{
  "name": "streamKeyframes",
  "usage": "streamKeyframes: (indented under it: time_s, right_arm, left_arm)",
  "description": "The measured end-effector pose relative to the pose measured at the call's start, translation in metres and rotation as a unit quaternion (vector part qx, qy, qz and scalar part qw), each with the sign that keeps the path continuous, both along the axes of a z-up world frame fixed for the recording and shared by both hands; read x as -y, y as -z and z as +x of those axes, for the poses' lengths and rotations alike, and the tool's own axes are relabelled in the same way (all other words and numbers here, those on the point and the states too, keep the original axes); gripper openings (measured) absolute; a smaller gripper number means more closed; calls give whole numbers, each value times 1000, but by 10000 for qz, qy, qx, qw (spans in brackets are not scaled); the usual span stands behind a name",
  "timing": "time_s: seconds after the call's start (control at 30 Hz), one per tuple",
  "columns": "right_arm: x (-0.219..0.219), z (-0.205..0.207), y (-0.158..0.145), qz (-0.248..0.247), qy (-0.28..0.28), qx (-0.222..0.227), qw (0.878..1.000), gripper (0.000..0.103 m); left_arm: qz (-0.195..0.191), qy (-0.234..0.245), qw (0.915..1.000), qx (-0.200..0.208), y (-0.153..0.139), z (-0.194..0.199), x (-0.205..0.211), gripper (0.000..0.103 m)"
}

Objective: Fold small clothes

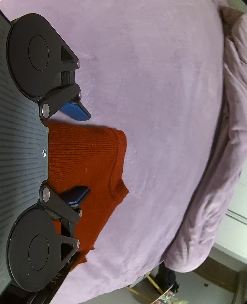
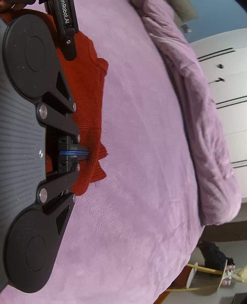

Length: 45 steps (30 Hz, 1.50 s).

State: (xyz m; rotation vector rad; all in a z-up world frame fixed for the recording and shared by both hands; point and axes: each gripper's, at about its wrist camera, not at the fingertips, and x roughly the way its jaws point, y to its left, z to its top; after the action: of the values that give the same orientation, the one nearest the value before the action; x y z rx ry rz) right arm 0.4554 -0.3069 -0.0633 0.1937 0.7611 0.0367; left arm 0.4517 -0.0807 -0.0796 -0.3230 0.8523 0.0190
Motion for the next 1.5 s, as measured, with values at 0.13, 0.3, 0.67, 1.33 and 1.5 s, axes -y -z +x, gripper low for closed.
streamKeyframes:
  time_s: [0.13, 0.3, 0.67, 1.33, 1.5]
  right_arm:
    - [-1, -9, 9, -45, 30, 391, 9992, 0]
    - [-4, -10, 0, -154, 44, 415, 9990, 0]
    - [-24, -115, 9, -376, -392, 1199, 9913, 8]
    - [112, -119, -8, 2667, -144, -580, 9619, 72]
    - [117, -91, 22, 3550, -60, -1186, 9273, 53]
  left_arm:
    - [24, 8, 9996, 273, 7, -6, 0, 84]
    - [-118, -37, 9999, 64, -7, -11, -5, 84]
    - [10, -217, 9910, 1318, -5, -116, -5, 85]
    - [-3041, 885, 9465, -611, -8, -91, -86, 81]
    - [-2890, 1006, 9468, -997, 12, -70, -65, 76]
